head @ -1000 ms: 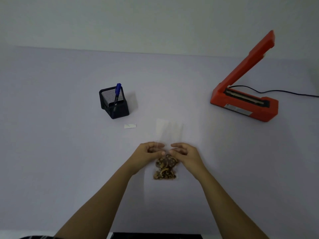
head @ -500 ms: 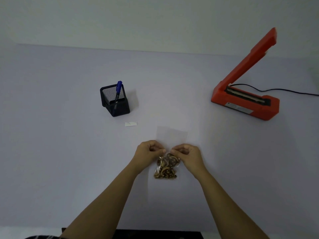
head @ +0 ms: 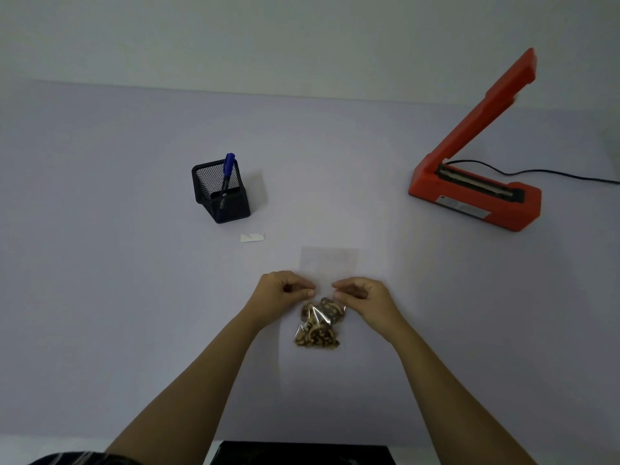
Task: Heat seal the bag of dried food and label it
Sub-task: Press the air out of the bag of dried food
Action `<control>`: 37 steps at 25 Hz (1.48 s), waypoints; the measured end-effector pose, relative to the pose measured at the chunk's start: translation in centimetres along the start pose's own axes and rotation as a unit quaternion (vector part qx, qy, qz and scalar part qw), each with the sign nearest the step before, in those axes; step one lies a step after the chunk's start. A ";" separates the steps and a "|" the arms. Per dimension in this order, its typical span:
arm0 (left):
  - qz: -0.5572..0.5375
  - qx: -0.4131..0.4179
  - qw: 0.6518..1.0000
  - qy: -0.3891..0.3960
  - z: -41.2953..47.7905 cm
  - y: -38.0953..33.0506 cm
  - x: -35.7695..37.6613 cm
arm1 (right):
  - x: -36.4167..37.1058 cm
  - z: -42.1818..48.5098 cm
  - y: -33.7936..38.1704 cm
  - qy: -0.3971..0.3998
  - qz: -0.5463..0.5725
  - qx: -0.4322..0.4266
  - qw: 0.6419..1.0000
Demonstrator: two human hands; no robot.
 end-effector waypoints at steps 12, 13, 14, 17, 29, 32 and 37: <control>0.021 -0.039 0.998 -0.053 -0.4 -0.2 0.5 | 0.2 0.1 0.7 -0.090 -0.124 -0.036 0.987; 0.017 -0.045 0.997 -0.061 -0.4 -0.3 0.4 | 0.2 0.3 0.7 -0.084 -0.138 -0.039 0.986; 0.017 -0.050 0.997 -0.064 -0.3 -0.4 0.4 | 0.1 0.4 0.7 -0.080 -0.158 -0.041 0.983; 0.057 -0.048 0.995 -0.069 -0.2 -0.5 0.5 | 0.4 0.8 0.9 -0.067 -0.223 -0.057 0.971; 0.227 0.106 0.968 0.011 1.0 -1.3 1.1 | 0.6 1.8 2.0 -0.024 -0.378 -0.106 0.919; 0.241 0.112 0.964 0.016 1.1 -1.4 1.0 | 0.7 1.5 1.8 -0.013 -0.411 -0.144 0.900; 0.247 0.125 0.961 0.012 1.1 -1.6 1.1 | 0.9 1.3 1.9 -0.008 -0.404 -0.165 0.900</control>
Point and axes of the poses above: each hand's wrist, its own z-axis towards the middle knuckle, its own x-axis out of the palm, y = z × x, the point moved 5 cm from there along z, towards the middle knuckle, and after that the axes turned 2 degrees about -x, right-handed, at the moved point
